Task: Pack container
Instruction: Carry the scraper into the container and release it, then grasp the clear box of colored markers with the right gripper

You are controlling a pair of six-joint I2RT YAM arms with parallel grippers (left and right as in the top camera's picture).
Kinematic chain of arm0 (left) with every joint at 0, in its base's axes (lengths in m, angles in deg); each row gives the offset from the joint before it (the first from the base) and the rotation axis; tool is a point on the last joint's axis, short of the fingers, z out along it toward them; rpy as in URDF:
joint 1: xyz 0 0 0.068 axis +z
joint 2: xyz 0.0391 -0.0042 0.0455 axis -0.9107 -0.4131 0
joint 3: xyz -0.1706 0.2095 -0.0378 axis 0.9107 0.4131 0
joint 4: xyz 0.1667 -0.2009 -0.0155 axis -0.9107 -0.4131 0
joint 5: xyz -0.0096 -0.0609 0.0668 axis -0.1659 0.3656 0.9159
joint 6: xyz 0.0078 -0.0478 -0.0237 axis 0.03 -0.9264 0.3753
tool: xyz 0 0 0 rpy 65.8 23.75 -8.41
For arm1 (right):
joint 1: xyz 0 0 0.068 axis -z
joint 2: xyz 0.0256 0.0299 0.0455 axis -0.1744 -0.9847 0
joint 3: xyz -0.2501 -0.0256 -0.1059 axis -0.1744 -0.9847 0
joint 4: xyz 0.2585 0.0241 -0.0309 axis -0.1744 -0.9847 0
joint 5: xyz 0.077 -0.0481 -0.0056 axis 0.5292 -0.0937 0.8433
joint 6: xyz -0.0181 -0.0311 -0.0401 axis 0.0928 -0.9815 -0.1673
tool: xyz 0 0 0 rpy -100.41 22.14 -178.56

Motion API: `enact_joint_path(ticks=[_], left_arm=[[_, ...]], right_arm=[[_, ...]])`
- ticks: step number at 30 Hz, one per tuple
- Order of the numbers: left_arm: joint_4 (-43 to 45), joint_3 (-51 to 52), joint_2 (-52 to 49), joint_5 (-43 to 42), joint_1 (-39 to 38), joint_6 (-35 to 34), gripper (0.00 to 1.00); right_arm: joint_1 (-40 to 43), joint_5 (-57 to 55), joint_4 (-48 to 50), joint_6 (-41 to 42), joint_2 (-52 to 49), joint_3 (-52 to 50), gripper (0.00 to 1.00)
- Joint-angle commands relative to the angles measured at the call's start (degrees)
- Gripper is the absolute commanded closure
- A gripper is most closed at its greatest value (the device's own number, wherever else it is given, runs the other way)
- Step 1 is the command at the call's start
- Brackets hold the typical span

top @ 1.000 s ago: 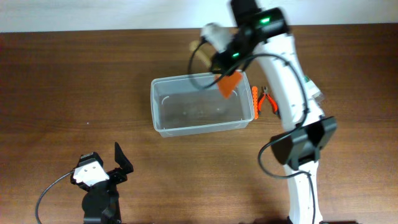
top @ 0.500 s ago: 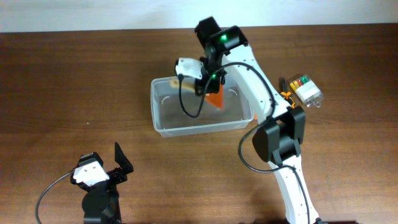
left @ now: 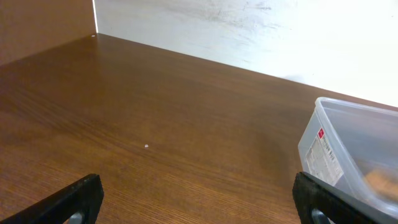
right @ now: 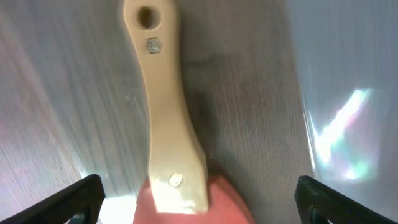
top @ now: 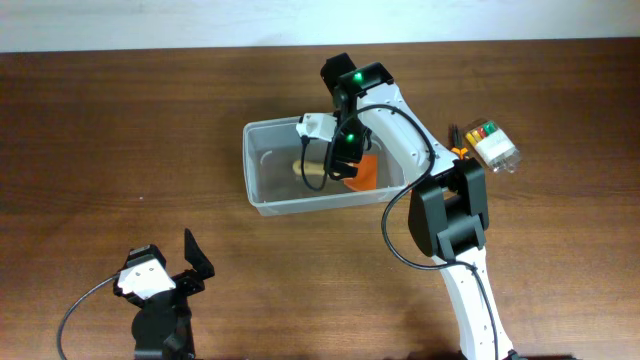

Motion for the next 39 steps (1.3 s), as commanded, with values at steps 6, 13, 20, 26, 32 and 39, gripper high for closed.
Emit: enact_joint_path(ticks=[6, 13, 20, 26, 32, 39], left_arm=[[0.0, 0.2, 0.2, 0.2, -0.2, 0.5, 0.01], [0.0, 0.2, 0.2, 0.2, -0.2, 0.5, 0.01], [0.0, 0.2, 0.2, 0.2, -0.2, 0.5, 0.01], [0.0, 0.2, 0.2, 0.2, -0.2, 0.5, 0.01], [0.0, 0.2, 0.2, 0.2, -0.2, 0.5, 0.01], [0.0, 0.2, 0.2, 0.2, -0.2, 0.5, 0.01]], right_arm=[[1.4, 0.3, -5.0, 23.0, 6.4, 9.1, 0.01], [9.8, -0.1, -6.9, 35.9, 9.9, 22.2, 0.01], [22.7, -0.3, -6.8, 41.5, 9.2, 22.7, 0.02], [31.6, -0.3, -1.9, 35.4, 5.7, 13.6, 0.01], [36.6, 0.4, 8.3, 26.4, 5.0, 0.5, 0.01], [40.9, -0.2, 12.0, 21.7, 5.0, -6.3, 0.04]])
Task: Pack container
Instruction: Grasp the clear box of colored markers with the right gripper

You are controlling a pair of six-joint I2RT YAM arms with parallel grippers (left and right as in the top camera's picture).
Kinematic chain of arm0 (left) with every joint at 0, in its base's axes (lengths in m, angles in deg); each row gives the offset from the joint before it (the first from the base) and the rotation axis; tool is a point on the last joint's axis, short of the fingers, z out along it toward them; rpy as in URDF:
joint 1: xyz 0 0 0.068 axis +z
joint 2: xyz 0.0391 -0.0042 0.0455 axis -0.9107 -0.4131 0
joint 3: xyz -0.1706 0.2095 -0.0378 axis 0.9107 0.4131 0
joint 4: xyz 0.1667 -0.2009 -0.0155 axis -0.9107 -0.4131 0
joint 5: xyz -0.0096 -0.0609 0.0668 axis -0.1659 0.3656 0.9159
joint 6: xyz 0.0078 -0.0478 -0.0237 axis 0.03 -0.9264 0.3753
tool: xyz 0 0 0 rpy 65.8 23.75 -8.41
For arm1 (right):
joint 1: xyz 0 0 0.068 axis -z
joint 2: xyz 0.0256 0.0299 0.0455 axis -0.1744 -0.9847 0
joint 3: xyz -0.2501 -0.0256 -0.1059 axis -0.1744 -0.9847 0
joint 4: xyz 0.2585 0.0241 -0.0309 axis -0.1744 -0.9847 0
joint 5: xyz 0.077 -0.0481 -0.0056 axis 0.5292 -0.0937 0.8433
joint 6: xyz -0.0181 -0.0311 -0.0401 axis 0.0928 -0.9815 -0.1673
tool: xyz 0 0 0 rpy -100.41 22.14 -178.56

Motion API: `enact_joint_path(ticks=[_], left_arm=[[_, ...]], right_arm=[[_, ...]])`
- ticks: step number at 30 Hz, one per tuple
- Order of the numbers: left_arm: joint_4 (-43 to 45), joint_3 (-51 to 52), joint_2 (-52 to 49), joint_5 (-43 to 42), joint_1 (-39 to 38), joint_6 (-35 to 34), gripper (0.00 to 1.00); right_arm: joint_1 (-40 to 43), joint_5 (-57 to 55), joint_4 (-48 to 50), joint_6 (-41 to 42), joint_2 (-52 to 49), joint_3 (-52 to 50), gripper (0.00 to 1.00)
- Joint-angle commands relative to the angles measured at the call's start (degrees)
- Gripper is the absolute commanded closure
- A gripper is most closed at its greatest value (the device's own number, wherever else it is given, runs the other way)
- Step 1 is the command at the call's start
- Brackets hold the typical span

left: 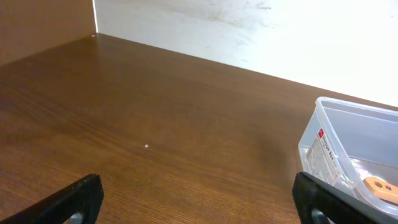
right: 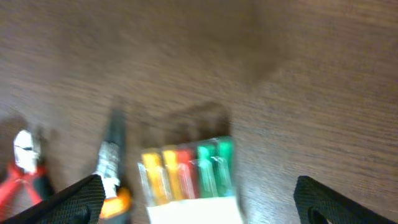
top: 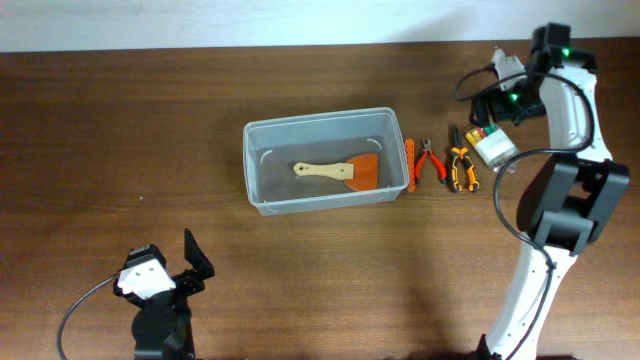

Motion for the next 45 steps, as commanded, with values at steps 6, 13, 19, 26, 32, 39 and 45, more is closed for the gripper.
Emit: enact_joint_path(ticks=[6, 13, 19, 26, 32, 39, 45], left_arm=[[0.0, 0.2, 0.2, 0.2, -0.2, 0.5, 0.01], [0.0, 0.2, 0.2, 0.2, -0.2, 0.5, 0.01], [0.0, 0.2, 0.2, 0.2, -0.2, 0.5, 0.01], [0.0, 0.2, 0.2, 0.2, -0.2, 0.5, 0.01], [0.0, 0.2, 0.2, 0.2, -0.2, 0.5, 0.01], [0.0, 0.2, 0.2, 0.2, -0.2, 0.5, 0.01], [0.0, 0.2, 0.2, 0.2, -0.2, 0.5, 0.01]], right_arm=[[4.4, -0.3, 0.4, -3.4, 0.8, -3.3, 0.06], [4.5, 4.7, -2.1, -8.8, 0.8, -7.4, 0.05], [4.5, 4.6, -1.1, -12.8, 0.8, -11.5, 0.11], [4.5, 2.9, 1.0, -12.5, 0.7, -12.9, 0.13], [4.5, 3.1, 1.0, -11.1, 0.7, -12.9, 0.42], [4.5, 3.1, 0.7, -7.1, 0.7, -12.9, 0.59], [4.5, 3.1, 0.6, -3.8, 0.7, -12.9, 0.58]])
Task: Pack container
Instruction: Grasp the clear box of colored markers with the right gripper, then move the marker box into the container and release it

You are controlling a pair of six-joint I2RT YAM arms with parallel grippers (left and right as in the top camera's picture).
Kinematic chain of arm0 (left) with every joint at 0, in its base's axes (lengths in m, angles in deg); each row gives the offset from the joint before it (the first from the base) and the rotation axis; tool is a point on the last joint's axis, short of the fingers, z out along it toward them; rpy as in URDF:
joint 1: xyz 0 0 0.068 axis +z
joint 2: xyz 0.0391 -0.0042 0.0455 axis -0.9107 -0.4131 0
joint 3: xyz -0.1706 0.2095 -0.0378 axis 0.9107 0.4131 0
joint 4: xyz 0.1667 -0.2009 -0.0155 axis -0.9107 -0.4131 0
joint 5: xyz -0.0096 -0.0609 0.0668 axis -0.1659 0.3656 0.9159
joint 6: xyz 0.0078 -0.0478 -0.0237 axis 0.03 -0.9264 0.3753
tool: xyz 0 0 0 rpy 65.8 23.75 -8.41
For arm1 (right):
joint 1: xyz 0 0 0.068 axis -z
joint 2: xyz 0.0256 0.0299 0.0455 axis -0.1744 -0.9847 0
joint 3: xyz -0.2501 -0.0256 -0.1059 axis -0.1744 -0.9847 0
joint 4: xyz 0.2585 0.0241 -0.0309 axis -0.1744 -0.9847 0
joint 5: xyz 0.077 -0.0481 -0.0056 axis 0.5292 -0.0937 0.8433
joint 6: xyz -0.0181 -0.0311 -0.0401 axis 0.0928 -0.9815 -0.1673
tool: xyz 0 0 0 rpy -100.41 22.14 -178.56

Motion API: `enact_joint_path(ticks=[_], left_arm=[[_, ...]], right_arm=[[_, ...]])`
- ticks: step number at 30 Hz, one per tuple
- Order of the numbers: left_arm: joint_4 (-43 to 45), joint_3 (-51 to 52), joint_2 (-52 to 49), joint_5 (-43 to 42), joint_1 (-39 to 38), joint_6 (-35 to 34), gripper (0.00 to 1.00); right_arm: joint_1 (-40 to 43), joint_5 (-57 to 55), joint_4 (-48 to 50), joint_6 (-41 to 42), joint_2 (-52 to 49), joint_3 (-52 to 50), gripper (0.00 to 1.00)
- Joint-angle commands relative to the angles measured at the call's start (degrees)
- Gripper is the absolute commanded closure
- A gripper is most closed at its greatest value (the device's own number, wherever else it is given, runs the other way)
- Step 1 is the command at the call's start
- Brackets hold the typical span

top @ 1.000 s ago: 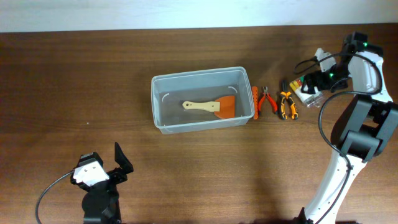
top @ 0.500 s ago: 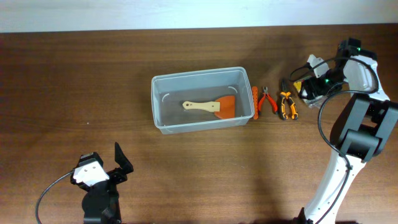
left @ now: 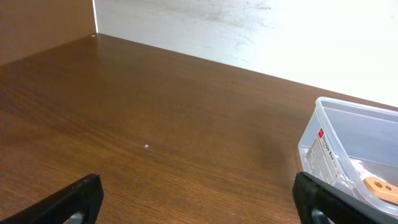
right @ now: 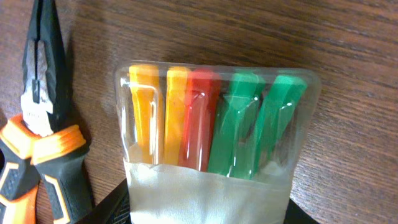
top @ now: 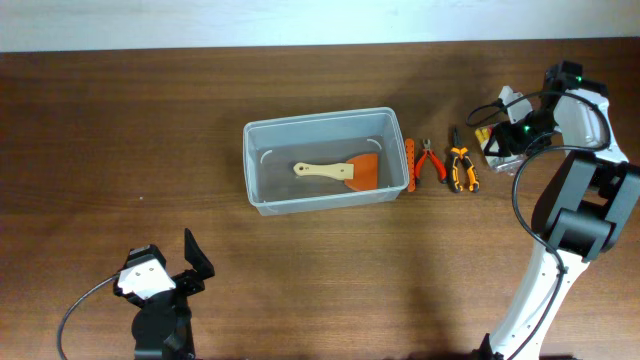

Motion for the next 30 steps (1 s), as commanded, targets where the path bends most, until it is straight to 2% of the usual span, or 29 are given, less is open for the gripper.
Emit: enact_joint_path(ticks=[1, 10, 19, 24, 30], left_arm=[[0.0, 0.2, 0.2, 0.2, -0.2, 0.5, 0.01], [0.0, 0.2, 0.2, 0.2, -0.2, 0.5, 0.01], [0.0, 0.2, 0.2, 0.2, -0.2, 0.5, 0.01], [0.0, 0.2, 0.2, 0.2, -0.2, 0.5, 0.01], [0.0, 0.2, 0.2, 0.2, -0.2, 0.5, 0.01]], right_arm=[[0.1, -0.6, -0.3, 3.3, 0.0, -1.4, 0.55], [0.0, -0.2, -1.5, 10.7, 1.7, 2.5, 0.6], [-3.1, 3.8, -9.4, 15.0, 4.3, 17.1, 0.65], [-8.4, 8.3, -15.7, 16.0, 5.7, 26.2, 0.68], [-19.4, 8.8, -23.3, 16.0, 5.8, 34.1, 0.68]])
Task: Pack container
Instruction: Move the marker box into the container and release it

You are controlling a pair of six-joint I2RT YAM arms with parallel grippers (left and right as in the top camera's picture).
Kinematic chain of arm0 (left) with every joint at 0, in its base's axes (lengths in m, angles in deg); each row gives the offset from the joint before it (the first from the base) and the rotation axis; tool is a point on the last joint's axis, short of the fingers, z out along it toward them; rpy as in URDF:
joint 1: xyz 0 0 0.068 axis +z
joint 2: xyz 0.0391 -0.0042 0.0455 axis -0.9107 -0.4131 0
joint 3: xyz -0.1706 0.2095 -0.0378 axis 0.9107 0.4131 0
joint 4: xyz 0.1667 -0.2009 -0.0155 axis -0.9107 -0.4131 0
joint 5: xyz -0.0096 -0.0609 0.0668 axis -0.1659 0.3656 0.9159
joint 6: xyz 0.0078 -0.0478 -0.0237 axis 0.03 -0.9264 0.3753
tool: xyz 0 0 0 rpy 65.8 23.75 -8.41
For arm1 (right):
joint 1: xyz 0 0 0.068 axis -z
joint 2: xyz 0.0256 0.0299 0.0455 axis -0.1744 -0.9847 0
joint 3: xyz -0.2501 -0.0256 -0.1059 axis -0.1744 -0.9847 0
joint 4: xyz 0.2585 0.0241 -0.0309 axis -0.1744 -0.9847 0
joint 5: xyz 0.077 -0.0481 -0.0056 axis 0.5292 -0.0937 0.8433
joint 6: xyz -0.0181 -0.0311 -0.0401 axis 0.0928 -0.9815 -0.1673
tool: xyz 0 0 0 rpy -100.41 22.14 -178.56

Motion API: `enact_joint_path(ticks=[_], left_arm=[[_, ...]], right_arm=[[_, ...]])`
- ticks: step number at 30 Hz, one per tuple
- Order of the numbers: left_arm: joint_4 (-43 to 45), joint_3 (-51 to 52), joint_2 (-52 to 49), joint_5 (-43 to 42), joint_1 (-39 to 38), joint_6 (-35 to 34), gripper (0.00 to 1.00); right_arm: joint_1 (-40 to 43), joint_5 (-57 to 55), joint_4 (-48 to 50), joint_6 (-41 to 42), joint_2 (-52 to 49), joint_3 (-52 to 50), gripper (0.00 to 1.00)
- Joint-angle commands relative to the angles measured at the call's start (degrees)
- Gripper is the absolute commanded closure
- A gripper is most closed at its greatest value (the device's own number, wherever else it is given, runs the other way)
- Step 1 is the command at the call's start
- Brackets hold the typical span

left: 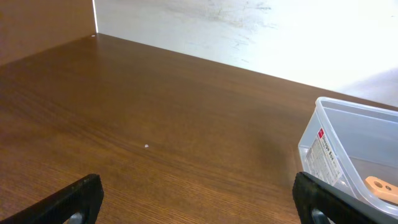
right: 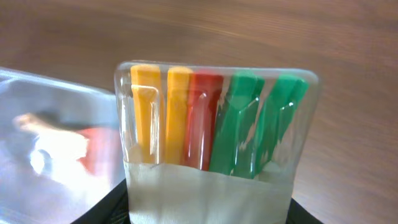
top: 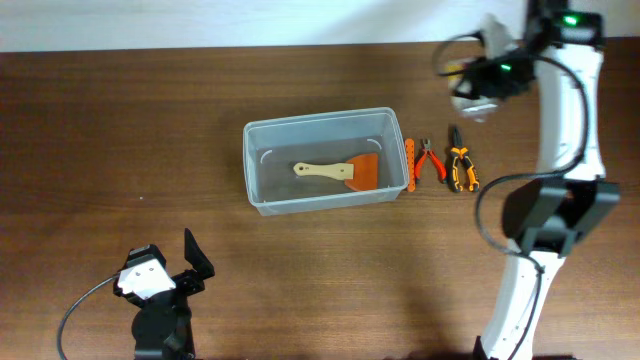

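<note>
The clear plastic container stands mid-table with a wooden-handled orange scraper inside it. My right gripper is shut on a clear pack of yellow, red and green clips, holding it in the air to the right of the container and behind it. In the right wrist view the pack fills the frame between the fingers, with the container blurred at the left. My left gripper is open near the front left, far from the container.
An orange strip-shaped tool, red-handled pliers and orange-and-black pliers lie in a row just right of the container. The table's back edge runs close behind the right gripper.
The right gripper, then down on the clip pack on the table right of the pliers, now holds the pack up in the air, further left and toward the back. The left arm has not moved.
The right gripper was open inside the container over the scraper. Then it was above the clip pack at the far right. Then it was closed round the pack on the table. Now the pack is held up off the table nearer the container.
</note>
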Motion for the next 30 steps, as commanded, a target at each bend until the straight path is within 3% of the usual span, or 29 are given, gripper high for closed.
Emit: enact_joint_path(ticks=[1, 5, 11, 17, 20, 26, 30], left_arm=[[0.0, 0.2, 0.2, 0.2, -0.2, 0.5, 0.01], [0.0, 0.2, 0.2, 0.2, -0.2, 0.5, 0.01], [0.0, 0.2, 0.2, 0.2, -0.2, 0.5, 0.01], [0.0, 0.2, 0.2, 0.2, -0.2, 0.5, 0.01], [0.0, 0.2, 0.2, 0.2, -0.2, 0.5, 0.01], [0.0, 0.2, 0.2, 0.2, -0.2, 0.5, 0.01], [0.0, 0.2, 0.2, 0.2, -0.2, 0.5, 0.01]], right_arm=[[-7.3, 2.6, -2.3, 0.3, 2.7, 2.8, 0.68], [-15.8, 2.5, -3.6, -3.8, 2.6, 1.6, 0.7], [-27.6, 1.4, -2.1, -20.0, 2.6, -3.7, 0.71], [-34.6, -5.3, 9.6, -30.4, 2.6, -15.3, 0.7], [-36.2, -5.2, 16.1, -33.2, 2.6, -22.5, 0.55], [-38.2, -5.2, 22.8, -33.4, 2.6, -32.4, 0.53], [-39.1, -5.4, 22.9, -32.8, 2.8, -32.4, 0.4]])
